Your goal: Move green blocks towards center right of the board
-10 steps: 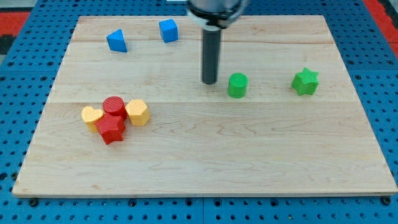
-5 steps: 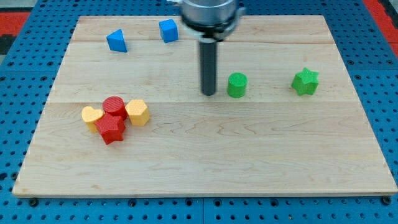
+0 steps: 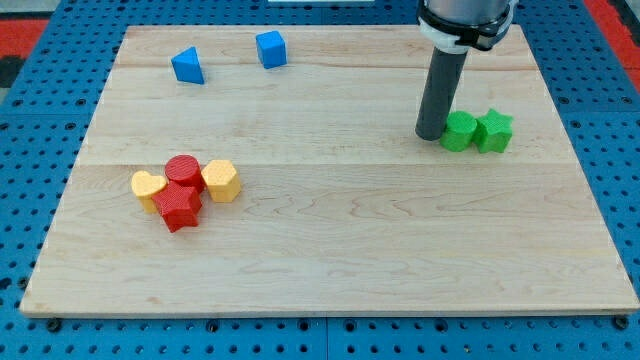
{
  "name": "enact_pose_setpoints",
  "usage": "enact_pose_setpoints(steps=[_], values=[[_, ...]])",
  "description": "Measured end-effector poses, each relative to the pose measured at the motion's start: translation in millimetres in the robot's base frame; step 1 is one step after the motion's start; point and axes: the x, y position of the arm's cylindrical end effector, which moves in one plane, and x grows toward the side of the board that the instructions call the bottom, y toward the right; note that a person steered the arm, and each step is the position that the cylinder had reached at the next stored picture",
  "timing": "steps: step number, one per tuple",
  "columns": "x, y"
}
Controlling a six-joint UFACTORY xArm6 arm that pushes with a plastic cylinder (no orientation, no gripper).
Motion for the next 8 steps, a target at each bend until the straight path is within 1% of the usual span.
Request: enact_pose_setpoints(steps=[4, 7, 8], values=[[0, 5], [1, -7], [32, -58]])
